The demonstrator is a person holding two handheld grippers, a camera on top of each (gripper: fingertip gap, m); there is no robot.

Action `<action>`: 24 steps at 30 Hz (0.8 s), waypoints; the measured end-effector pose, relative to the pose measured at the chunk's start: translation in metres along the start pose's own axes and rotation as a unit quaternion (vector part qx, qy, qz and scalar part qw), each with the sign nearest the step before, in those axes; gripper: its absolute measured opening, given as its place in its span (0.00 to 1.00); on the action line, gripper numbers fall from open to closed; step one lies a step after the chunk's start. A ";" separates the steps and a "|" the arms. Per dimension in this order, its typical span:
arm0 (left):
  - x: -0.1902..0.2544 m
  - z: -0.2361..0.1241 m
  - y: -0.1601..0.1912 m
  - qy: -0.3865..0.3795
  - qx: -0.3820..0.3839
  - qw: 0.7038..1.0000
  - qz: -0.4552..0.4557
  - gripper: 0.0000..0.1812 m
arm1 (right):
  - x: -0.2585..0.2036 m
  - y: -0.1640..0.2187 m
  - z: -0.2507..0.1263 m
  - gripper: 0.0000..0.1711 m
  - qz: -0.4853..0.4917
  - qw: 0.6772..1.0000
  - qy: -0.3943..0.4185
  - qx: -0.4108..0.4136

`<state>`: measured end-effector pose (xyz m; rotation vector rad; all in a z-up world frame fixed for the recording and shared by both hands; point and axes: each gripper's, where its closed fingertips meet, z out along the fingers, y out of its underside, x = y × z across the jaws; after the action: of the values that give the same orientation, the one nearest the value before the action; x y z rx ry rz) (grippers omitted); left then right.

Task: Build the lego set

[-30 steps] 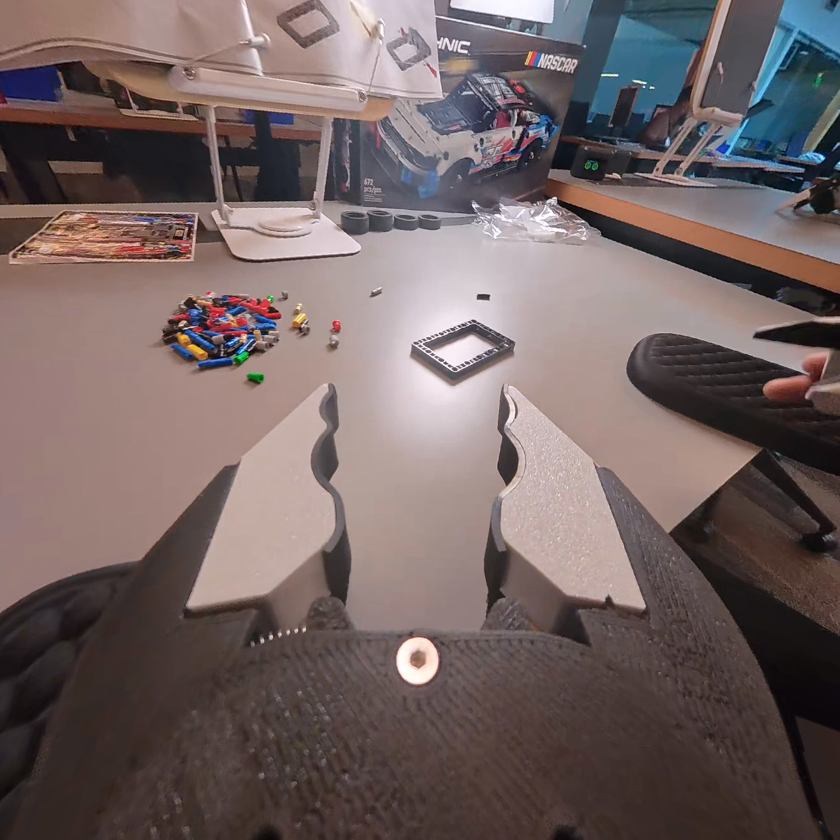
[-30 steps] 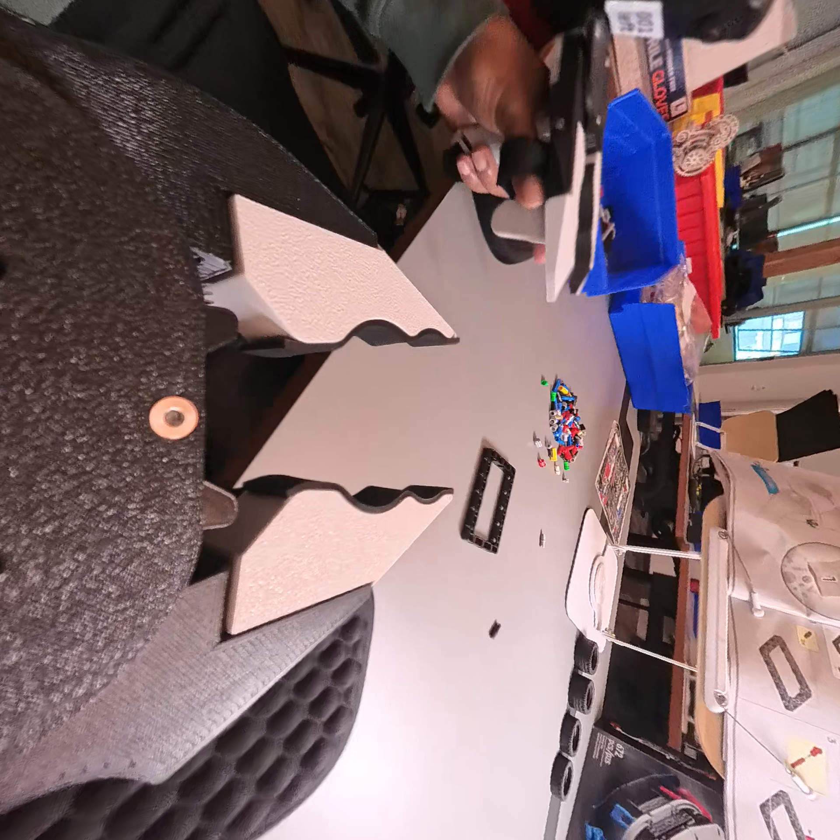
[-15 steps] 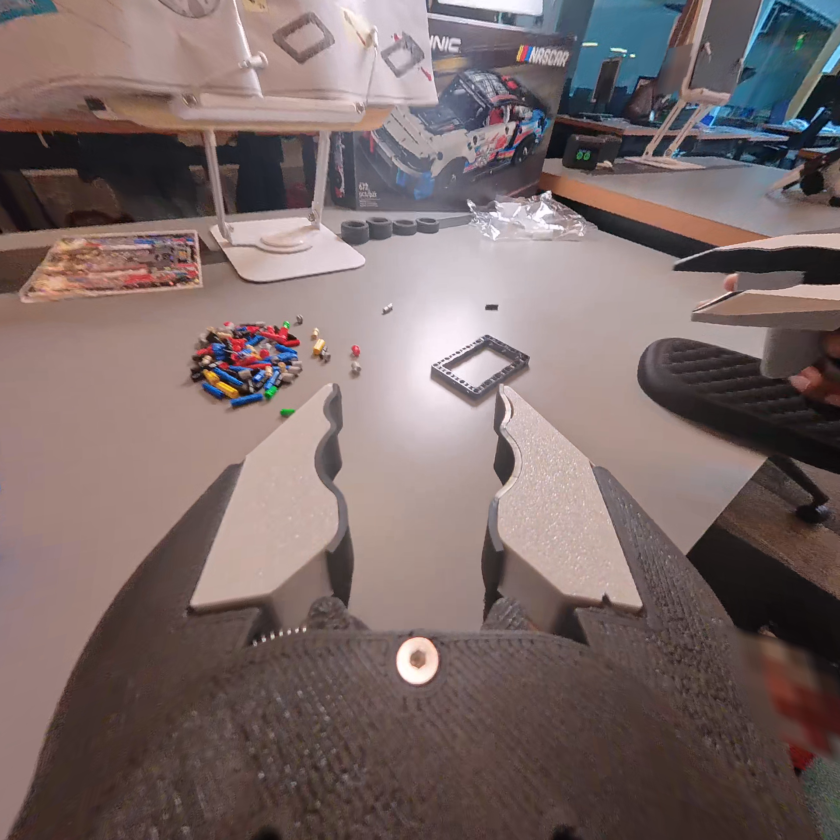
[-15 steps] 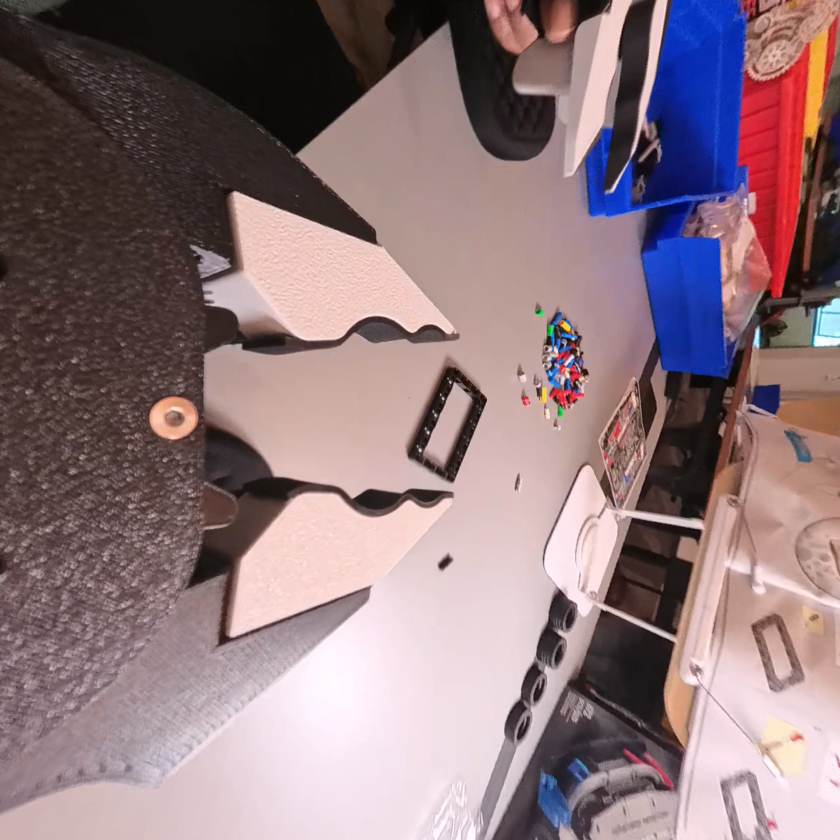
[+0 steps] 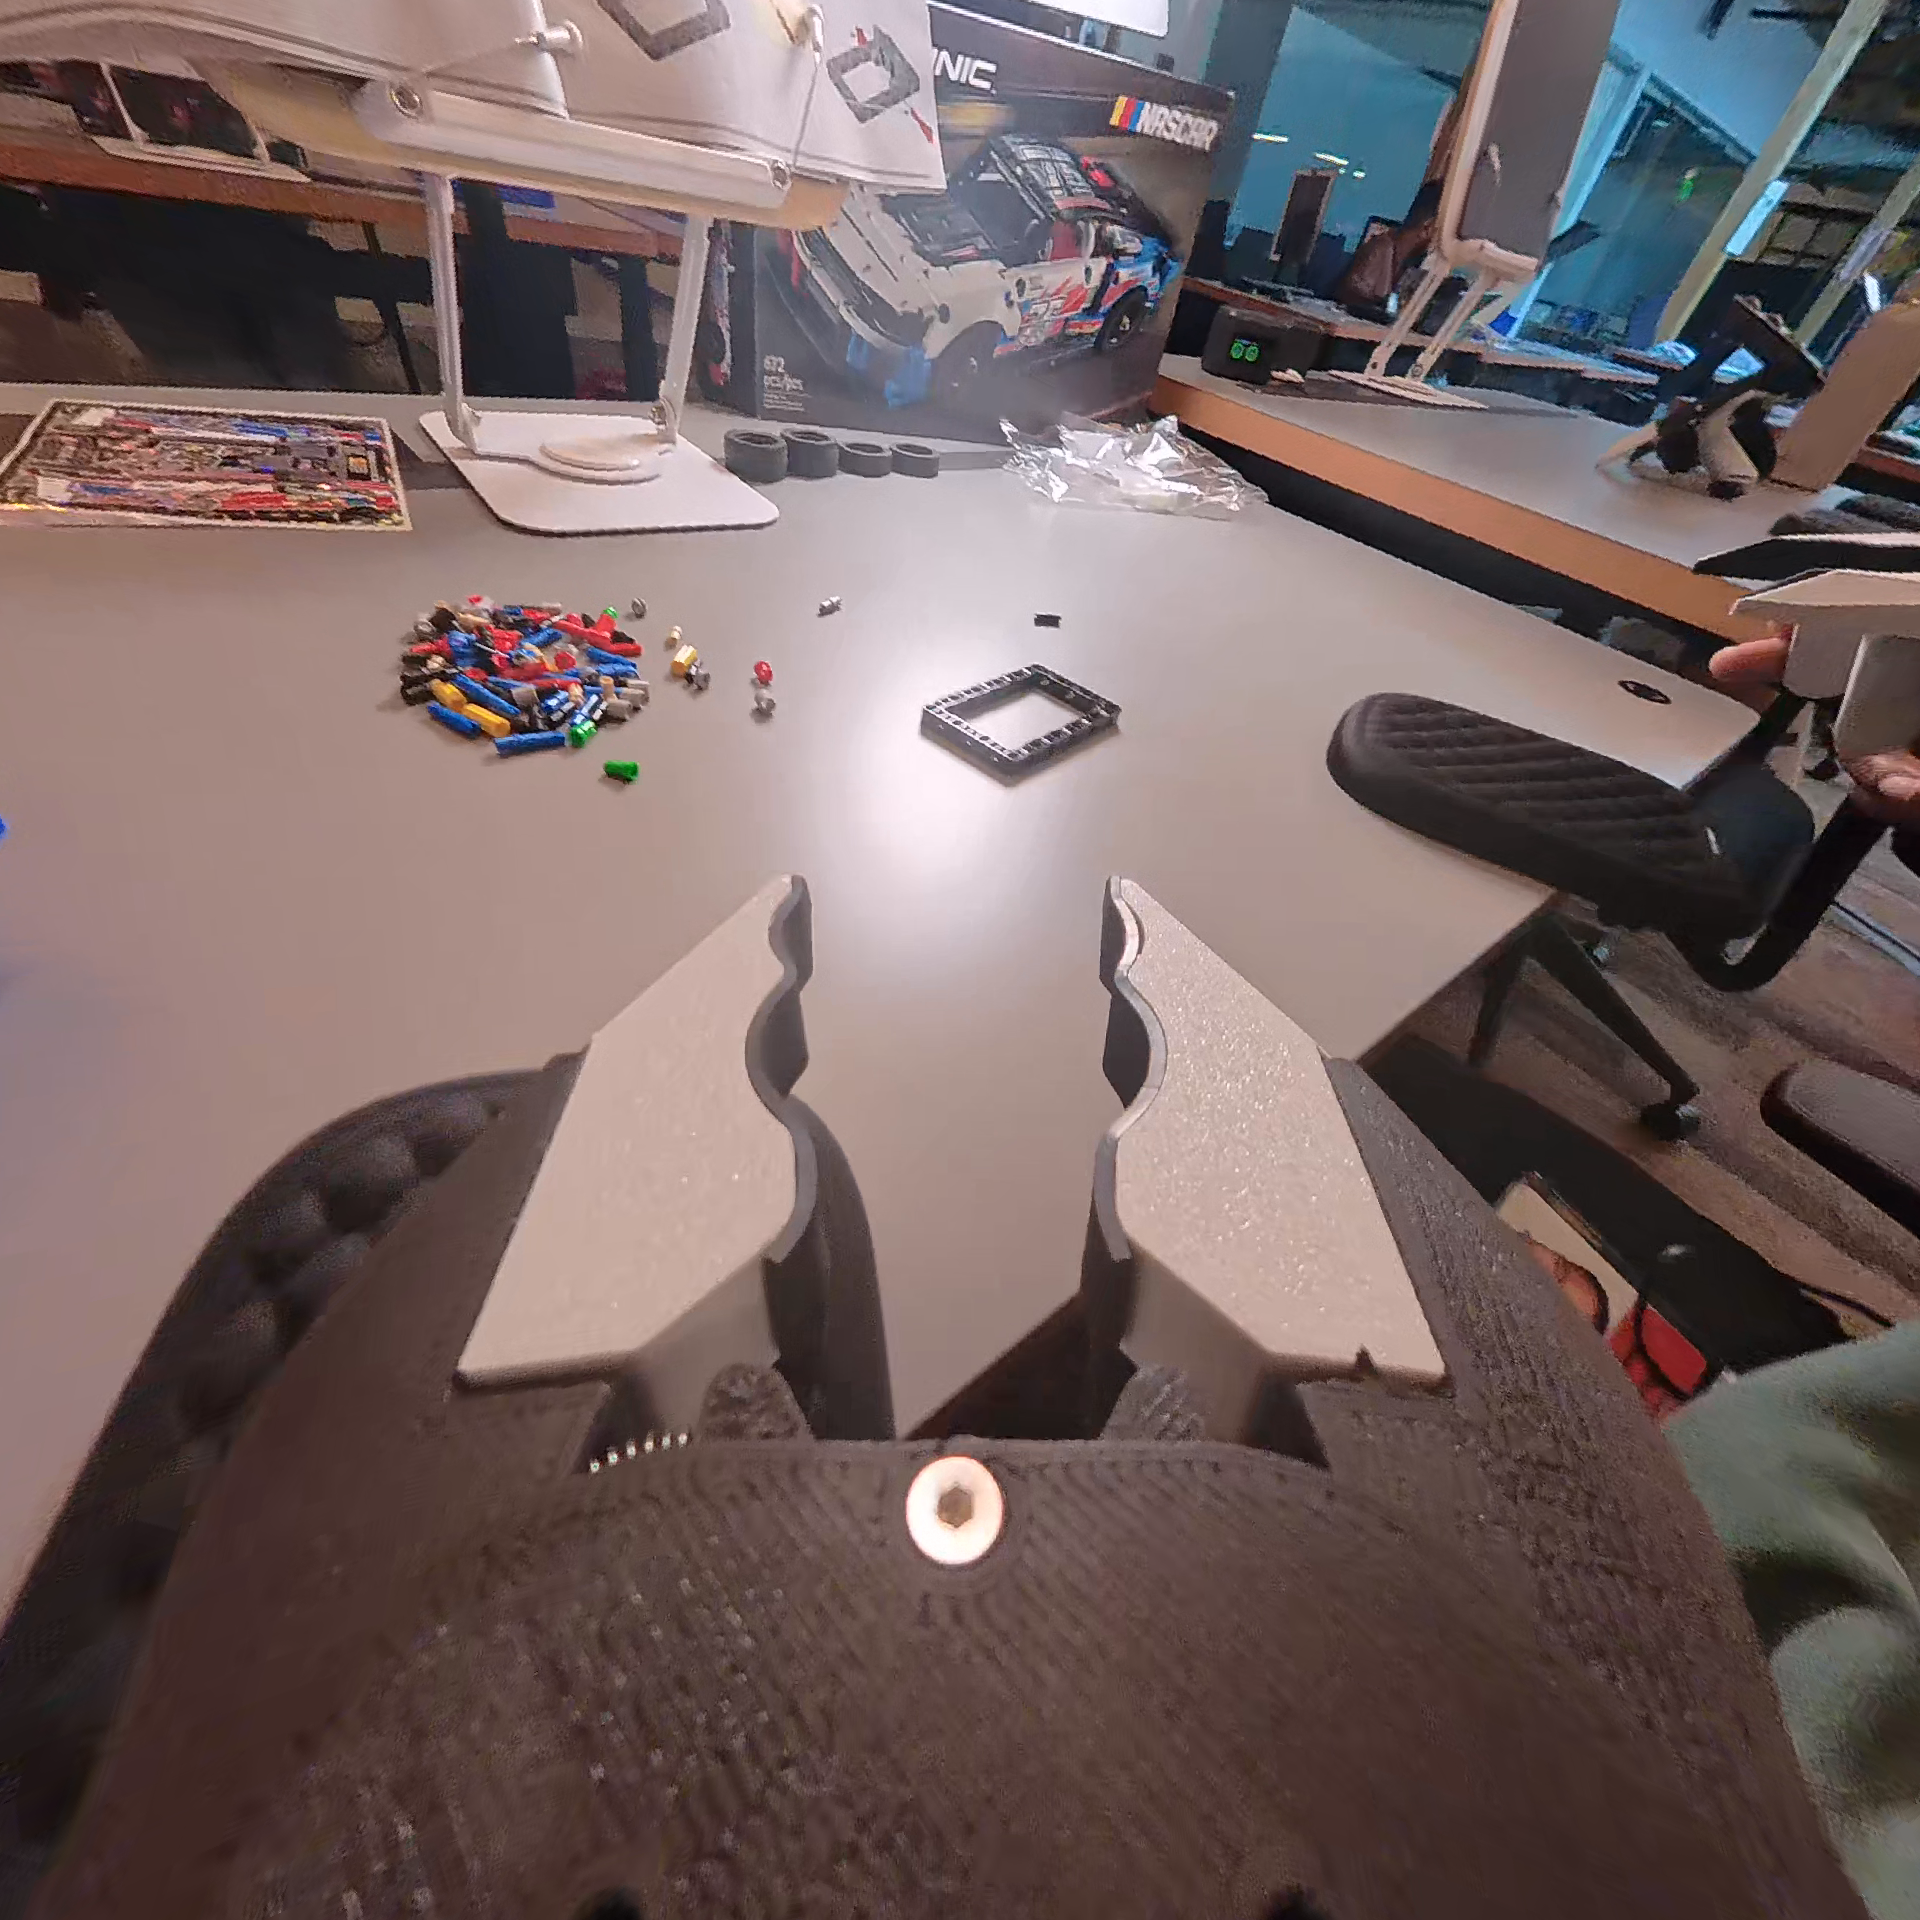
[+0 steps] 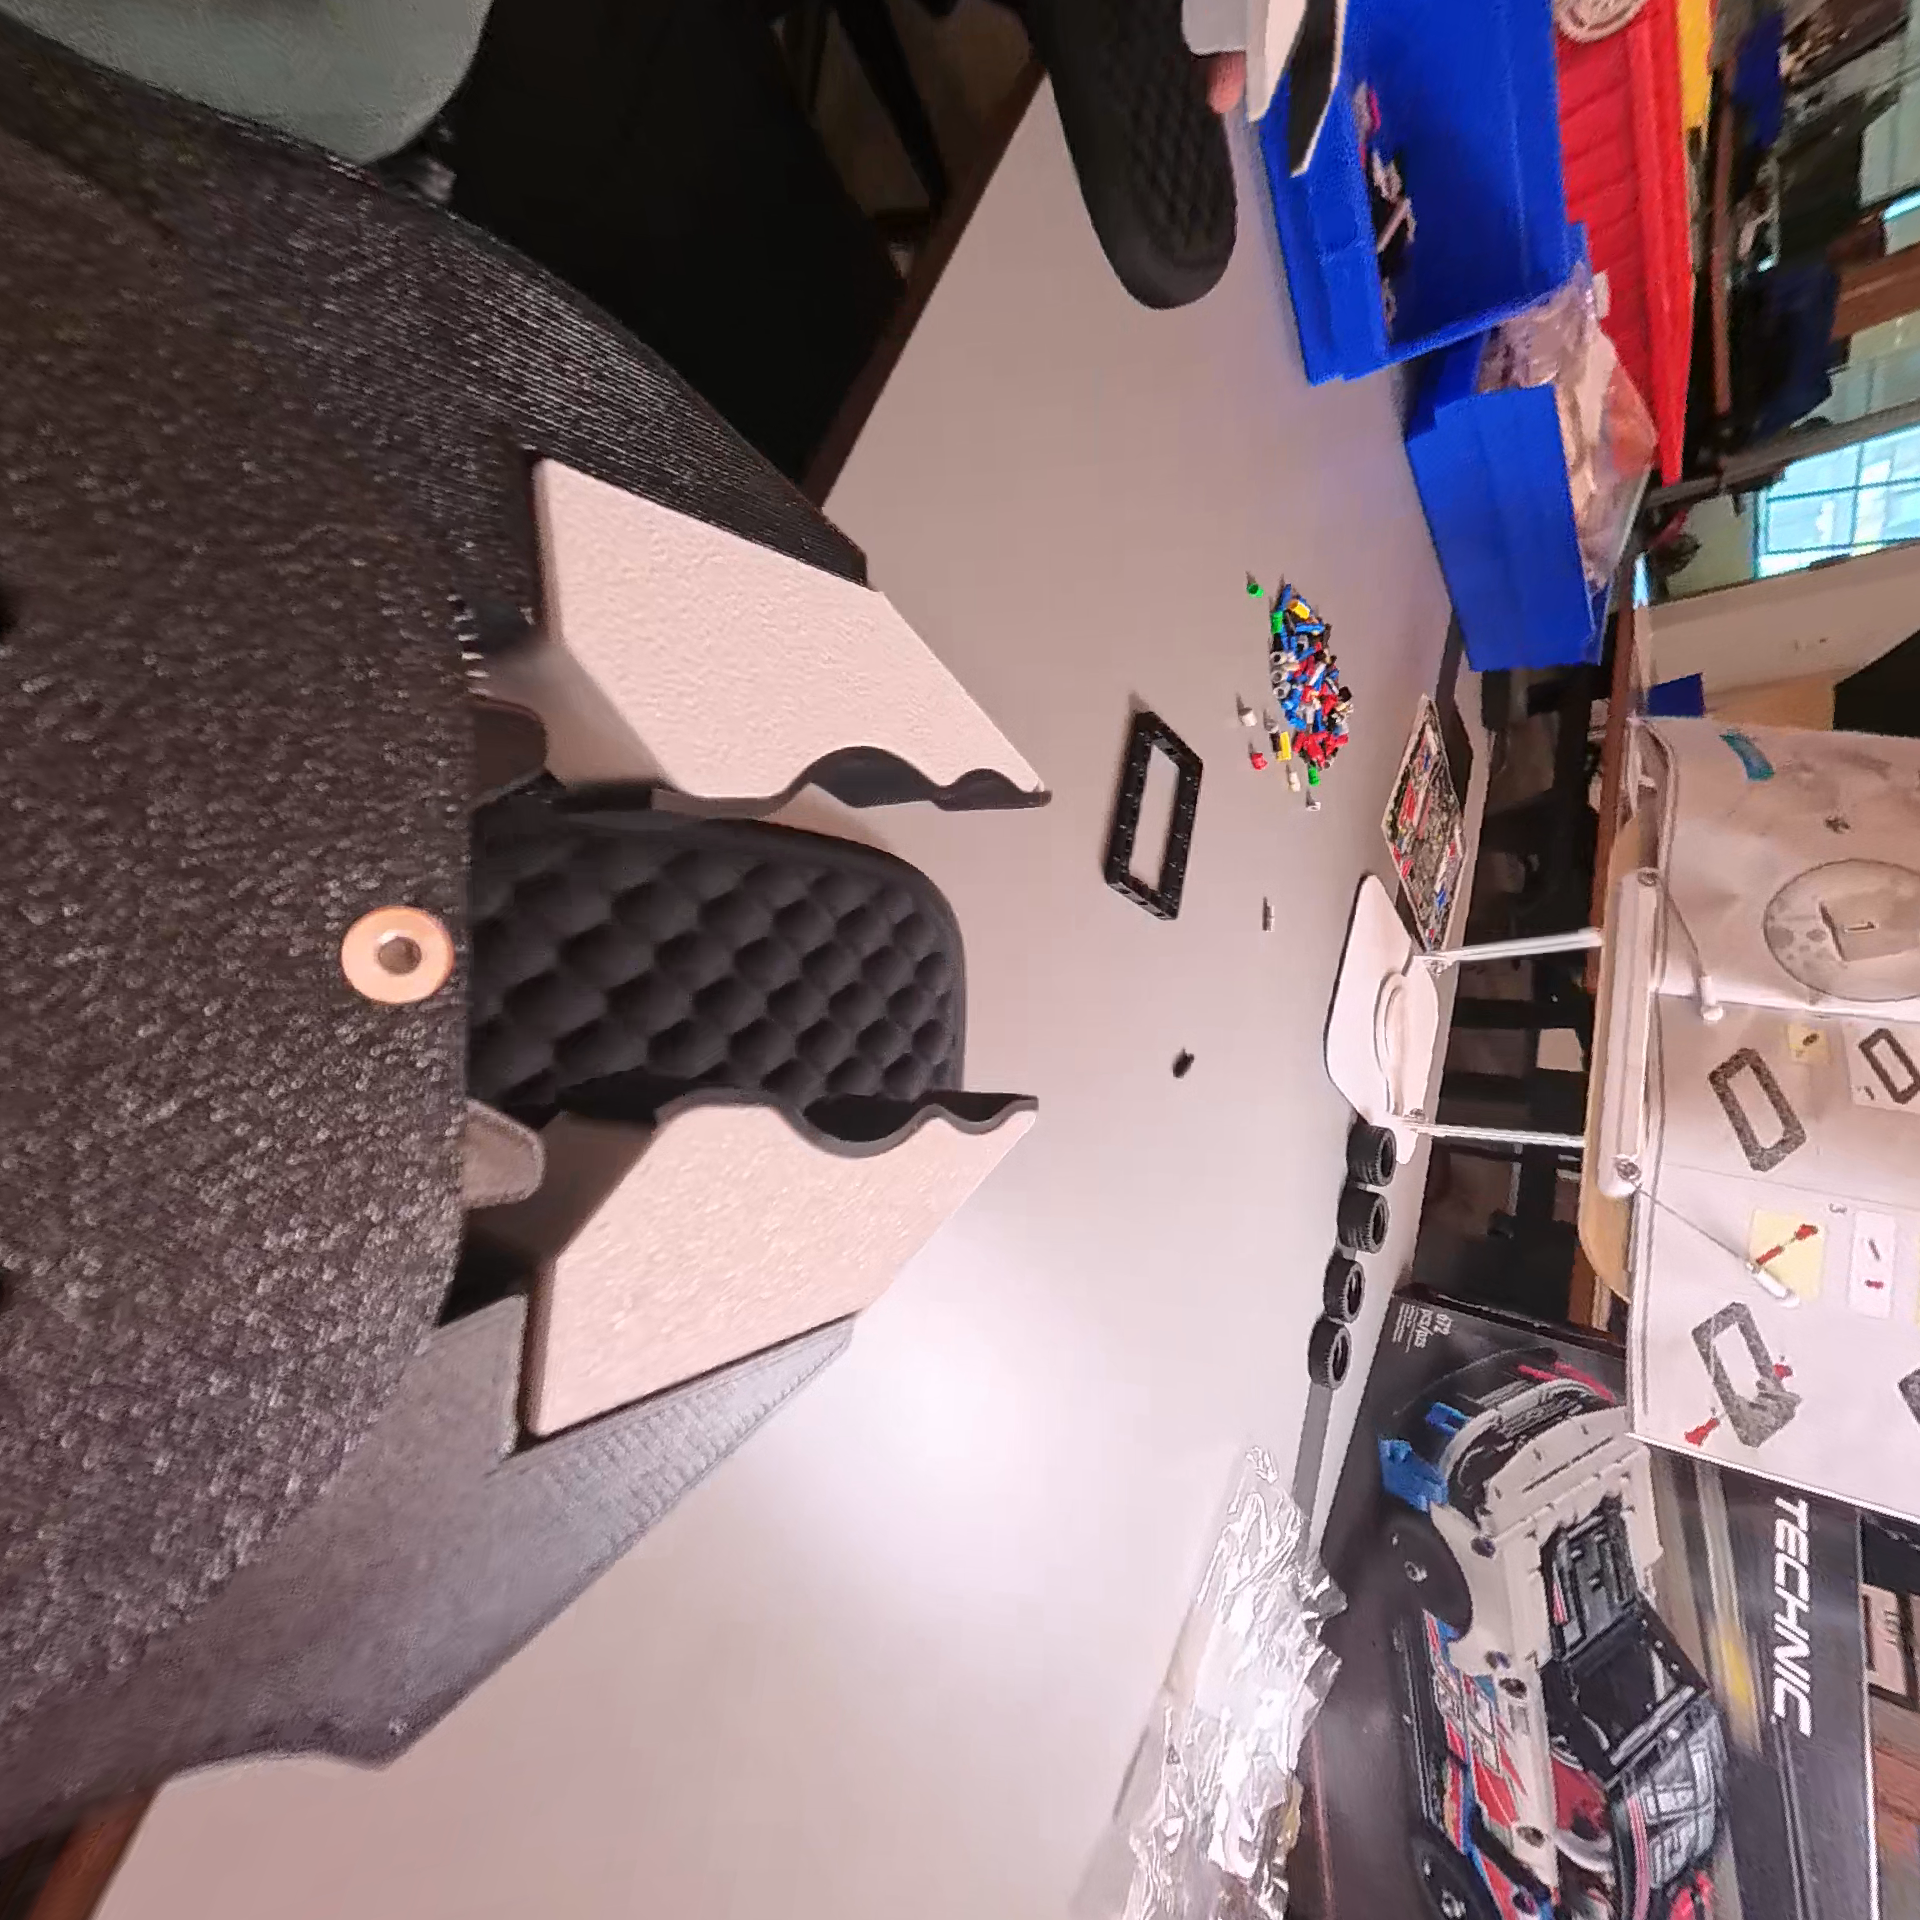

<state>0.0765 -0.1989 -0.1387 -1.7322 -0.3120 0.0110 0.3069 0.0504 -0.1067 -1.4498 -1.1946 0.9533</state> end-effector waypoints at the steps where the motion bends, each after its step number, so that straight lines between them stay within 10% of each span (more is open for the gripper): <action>1: 0.004 -0.003 0.003 0.002 -0.003 1.000 0.003 0.30 | -0.003 0.003 -0.003 0.31 -0.005 1.000 0.000 -0.002; 16: 0.070 0.028 0.039 0.077 -0.056 0.984 0.148 0.42 | -0.052 0.029 0.018 0.36 -0.050 0.997 -0.044 -0.036; 20: 0.052 0.045 0.036 0.028 -0.074 0.990 0.115 0.36 | -0.049 0.028 0.031 0.00 -0.098 0.994 -0.027 -0.043; 24: 0.033 0.063 0.039 -0.002 -0.107 0.990 0.087 0.36 | -0.046 0.029 0.051 0.02 -0.103 0.993 -0.034 -0.053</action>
<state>0.1043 -0.1368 -0.1830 -1.9680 -0.1693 0.1118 0.2545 0.0150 -0.1460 -1.3537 -1.4334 0.8130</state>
